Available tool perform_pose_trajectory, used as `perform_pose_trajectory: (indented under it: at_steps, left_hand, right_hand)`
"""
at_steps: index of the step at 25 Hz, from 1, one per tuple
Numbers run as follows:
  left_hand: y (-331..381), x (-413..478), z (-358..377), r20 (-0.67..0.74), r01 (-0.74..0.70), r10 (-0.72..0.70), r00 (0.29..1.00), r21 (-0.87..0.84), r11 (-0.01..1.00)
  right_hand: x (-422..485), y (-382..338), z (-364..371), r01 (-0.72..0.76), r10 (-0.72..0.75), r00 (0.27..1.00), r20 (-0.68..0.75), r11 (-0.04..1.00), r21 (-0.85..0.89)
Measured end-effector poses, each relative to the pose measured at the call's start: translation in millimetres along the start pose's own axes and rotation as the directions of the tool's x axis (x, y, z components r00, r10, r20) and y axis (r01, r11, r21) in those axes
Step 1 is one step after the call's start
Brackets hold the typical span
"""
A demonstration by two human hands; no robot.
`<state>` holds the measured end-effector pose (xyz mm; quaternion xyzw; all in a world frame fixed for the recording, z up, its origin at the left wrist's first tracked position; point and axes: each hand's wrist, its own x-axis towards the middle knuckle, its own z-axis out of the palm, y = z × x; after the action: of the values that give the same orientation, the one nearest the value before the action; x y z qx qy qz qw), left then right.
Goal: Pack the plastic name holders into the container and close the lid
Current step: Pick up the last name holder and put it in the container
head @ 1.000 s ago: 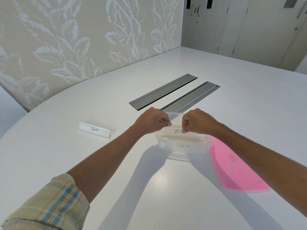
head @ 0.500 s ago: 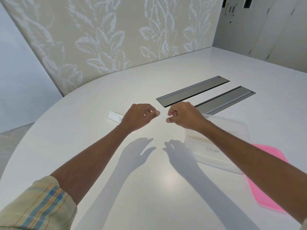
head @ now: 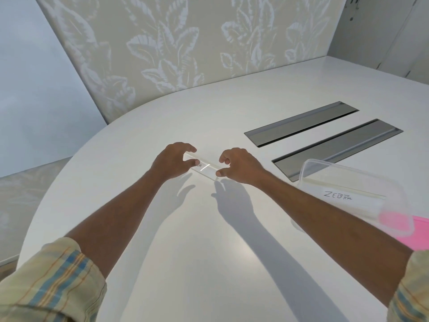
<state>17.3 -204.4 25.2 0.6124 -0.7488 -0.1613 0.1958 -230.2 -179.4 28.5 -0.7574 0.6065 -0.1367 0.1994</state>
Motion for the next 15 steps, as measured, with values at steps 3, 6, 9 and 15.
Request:
perform_pose_trajectory:
  at_steps: [3, 6, 9, 15]
  left_hand:
    - [-22, 14, 0, 0.088, -0.023, 0.013, 0.996, 0.116, 0.993]
    - [-42, 27, 3, 0.111, -0.023, 0.003, 0.994, 0.182, 0.983]
    - [-55, 40, 11, 0.131, -0.022, -0.009, 0.991, 0.237, 0.971]
    - [-59, 65, 19, 0.164, -0.072, 0.015, 0.986, 0.347, 0.935]
  right_hand:
    - [21, -7, 21, -0.013, 0.013, 1.0, 0.004, 1.0, -0.002]
    - [38, -11, 40, -0.04, 0.039, 0.999, -0.01, 0.999, -0.032]
    - [49, -11, 55, -0.056, 0.055, 0.998, -0.009, 0.995, -0.084]
    - [59, 4, 63, -0.014, 0.014, 1.0, 0.001, 0.997, -0.071]
